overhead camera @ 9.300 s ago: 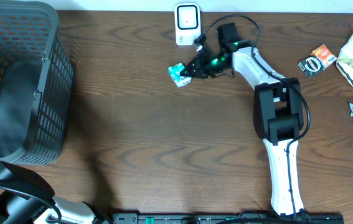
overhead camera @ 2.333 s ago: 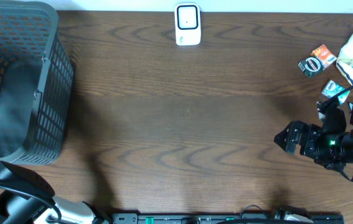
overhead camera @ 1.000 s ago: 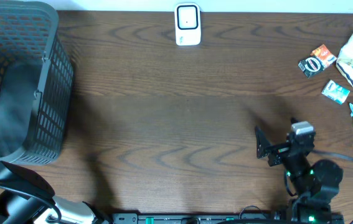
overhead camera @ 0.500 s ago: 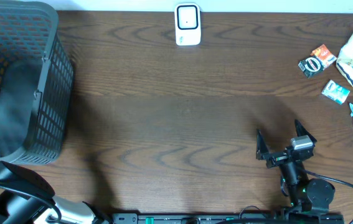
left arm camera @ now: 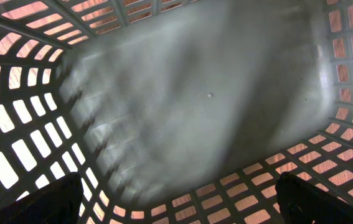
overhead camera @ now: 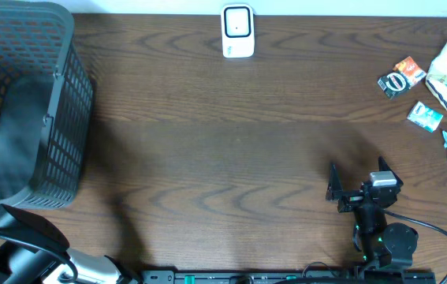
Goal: Scan the item barcode
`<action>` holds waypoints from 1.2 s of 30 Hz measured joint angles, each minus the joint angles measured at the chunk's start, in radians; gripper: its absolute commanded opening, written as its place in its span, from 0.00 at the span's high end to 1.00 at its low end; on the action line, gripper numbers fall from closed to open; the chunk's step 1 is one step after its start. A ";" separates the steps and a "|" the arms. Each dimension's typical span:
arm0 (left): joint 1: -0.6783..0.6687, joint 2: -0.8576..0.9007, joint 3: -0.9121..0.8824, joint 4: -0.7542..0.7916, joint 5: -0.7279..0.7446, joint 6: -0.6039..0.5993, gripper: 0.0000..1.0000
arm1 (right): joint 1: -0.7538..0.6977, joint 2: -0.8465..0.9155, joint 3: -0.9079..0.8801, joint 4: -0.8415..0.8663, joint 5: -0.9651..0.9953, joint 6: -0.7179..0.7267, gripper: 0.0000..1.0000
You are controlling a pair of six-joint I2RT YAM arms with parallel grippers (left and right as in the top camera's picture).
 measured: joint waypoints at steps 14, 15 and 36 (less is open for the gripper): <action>0.000 0.000 0.000 0.000 0.000 0.000 0.03 | 0.065 0.000 0.000 -0.003 0.036 0.031 0.01; 0.000 0.000 0.000 0.000 0.000 0.000 0.02 | 0.067 0.000 0.000 -0.003 0.037 0.031 0.01; 0.000 0.000 0.000 0.000 0.000 0.000 0.02 | 0.069 0.000 0.000 -0.004 0.044 0.061 0.01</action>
